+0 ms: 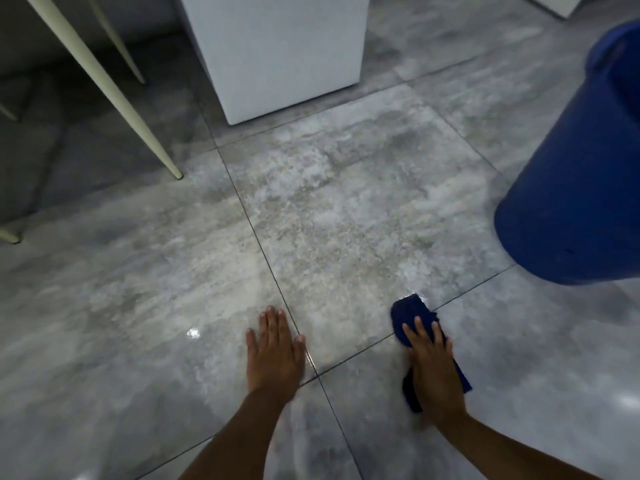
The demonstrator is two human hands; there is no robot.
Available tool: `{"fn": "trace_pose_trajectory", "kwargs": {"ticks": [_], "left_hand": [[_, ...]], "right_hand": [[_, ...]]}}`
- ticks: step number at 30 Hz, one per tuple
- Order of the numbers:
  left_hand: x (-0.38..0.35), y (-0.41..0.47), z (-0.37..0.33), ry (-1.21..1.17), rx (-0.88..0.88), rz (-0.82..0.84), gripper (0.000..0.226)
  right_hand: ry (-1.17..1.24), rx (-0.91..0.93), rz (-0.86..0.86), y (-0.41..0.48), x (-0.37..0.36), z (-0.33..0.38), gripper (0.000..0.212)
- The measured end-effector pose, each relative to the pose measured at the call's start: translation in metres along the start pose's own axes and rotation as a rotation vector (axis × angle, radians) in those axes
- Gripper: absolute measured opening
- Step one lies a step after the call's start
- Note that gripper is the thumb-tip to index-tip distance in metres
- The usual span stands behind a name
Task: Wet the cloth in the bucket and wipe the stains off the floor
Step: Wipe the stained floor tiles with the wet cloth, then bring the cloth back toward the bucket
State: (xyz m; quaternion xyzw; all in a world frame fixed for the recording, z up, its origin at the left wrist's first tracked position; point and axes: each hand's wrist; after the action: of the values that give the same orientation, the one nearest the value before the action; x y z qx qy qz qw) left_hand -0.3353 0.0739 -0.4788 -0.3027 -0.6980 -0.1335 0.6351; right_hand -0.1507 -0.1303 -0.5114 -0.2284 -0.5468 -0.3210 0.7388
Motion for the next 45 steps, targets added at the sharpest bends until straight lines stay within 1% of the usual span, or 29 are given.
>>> {"fn": "trace_pose_trajectory", "kwargs": {"ticks": [1, 2, 4, 5, 6, 8, 9, 11, 13, 14, 16, 18, 22, 24, 27, 29, 31, 33, 35, 38, 39, 41, 42, 44, 45], "left_hand": [[0.008, 0.002, -0.003, 0.03, -0.027, 0.013, 0.09], [0.015, 0.004, -0.007, 0.048, -0.048, 0.013, 0.093], [0.028, 0.011, -0.018, 0.069, -0.095, -0.011, 0.099], [0.037, 0.014, -0.025, 0.085, -0.118, -0.006, 0.098], [0.048, 0.016, -0.034, 0.104, -0.137, -0.001, 0.09], [0.071, 0.021, -0.051, 0.12, -0.162, 0.023, 0.068], [0.087, 0.024, -0.06, 0.111, -0.176, 0.014, 0.063], [0.114, 0.029, -0.076, 0.111, -0.224, -0.038, 0.063], [0.139, 0.033, -0.09, 0.13, -0.261, -0.089, 0.071], [0.153, 0.035, -0.097, 0.141, -0.274, -0.111, 0.071], [0.178, 0.039, -0.109, 0.143, -0.288, -0.141, 0.064], [0.201, 0.041, -0.122, 0.108, -0.303, -0.181, 0.062], [0.234, 0.039, -0.145, 0.043, -0.363, -0.244, 0.063], [0.245, 0.037, -0.153, 0.037, -0.383, -0.247, 0.063], [0.252, 0.037, -0.163, 0.03, -0.409, -0.276, 0.063], [0.251, 0.039, -0.168, 0.027, -0.417, -0.286, 0.063], [0.246, 0.041, -0.172, 0.033, -0.418, -0.291, 0.063], [0.24, 0.041, -0.175, 0.035, -0.427, -0.292, 0.064], [0.235, 0.04, -0.176, 0.02, -0.436, -0.284, 0.073], [0.232, 0.043, -0.173, 0.008, -0.426, -0.27, 0.083], [0.231, 0.045, -0.172, 0.012, -0.419, -0.267, 0.082], [0.23, 0.049, -0.17, 0.017, -0.399, -0.259, 0.073], [0.23, 0.051, -0.169, 0.019, -0.394, -0.255, 0.069], [0.229, 0.052, -0.166, 0.018, -0.399, -0.253, 0.074], [0.229, 0.052, -0.166, 0.016, -0.405, -0.255, 0.08]], "right_hand": [[0.074, -0.012, 0.027, 0.003, 0.006, -0.001, 0.071], [0.181, -0.05, 0.031, 0.006, 0.012, 0.0, 0.069], [0.421, -0.282, -0.016, 0.017, 0.034, 0.009, 0.046], [0.501, -0.403, -0.037, 0.025, 0.049, 0.015, 0.037], [0.587, -0.497, -0.049, 0.035, 0.064, 0.019, 0.032], [0.753, -0.665, -0.025, 0.051, 0.099, 0.032, 0.028], [0.83, -0.724, -0.01, 0.058, 0.121, 0.039, 0.027], [0.948, -0.765, -0.014, 0.064, 0.165, 0.05, 0.027], [1.029, -0.77, -0.043, 0.066, 0.207, 0.061, 0.028], [1.084, -0.784, -0.069, 0.065, 0.231, 0.069, 0.027], [1.182, -0.801, -0.129, 0.065, 0.273, 0.08, 0.026], [1.262, -0.807, -0.201, 0.068, 0.313, 0.089, 0.022], [1.329, -0.779, -0.442, 0.082, 0.381, 0.088, 0.02], [1.296, -0.719, -0.576, 0.091, 0.403, 0.08, 0.025], [1.125, -0.688, -0.768, 0.11, 0.416, 0.06, 0.033], [0.904, -0.688, -0.78, 0.126, 0.409, 0.046, 0.036], [0.645, -0.707, -0.675, 0.141, 0.391, 0.031, 0.041], [0.412, -0.704, -0.512, 0.147, 0.369, 0.019, 0.045], [0.216, -0.669, -0.375, 0.148, 0.351, 0.012, 0.047], [0.118, -0.621, -0.23, 0.15, 0.346, 0.013, 0.057], [0.111, -0.606, -0.149, 0.15, 0.349, 0.011, 0.061], [0.043, -0.523, 0.012, 0.15, 0.357, 0.002, 0.073], [-0.016, -0.466, 0.055, 0.149, 0.36, -0.004, 0.079], [-0.116, -0.371, 0.037, 0.146, 0.363, -0.015, 0.082], [-0.14, -0.342, -0.001, 0.145, 0.362, -0.019, 0.078]]}}
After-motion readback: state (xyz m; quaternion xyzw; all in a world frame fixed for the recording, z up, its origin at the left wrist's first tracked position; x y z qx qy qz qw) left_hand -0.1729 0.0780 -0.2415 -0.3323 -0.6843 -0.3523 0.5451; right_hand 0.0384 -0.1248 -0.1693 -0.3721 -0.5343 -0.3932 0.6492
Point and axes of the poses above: each hand's wrist, its own y-axis towards the middle knuckle, its own x-axis out of the back of the hand, z = x × y, and after that the axes turned 10 degrees about -z, right-handed
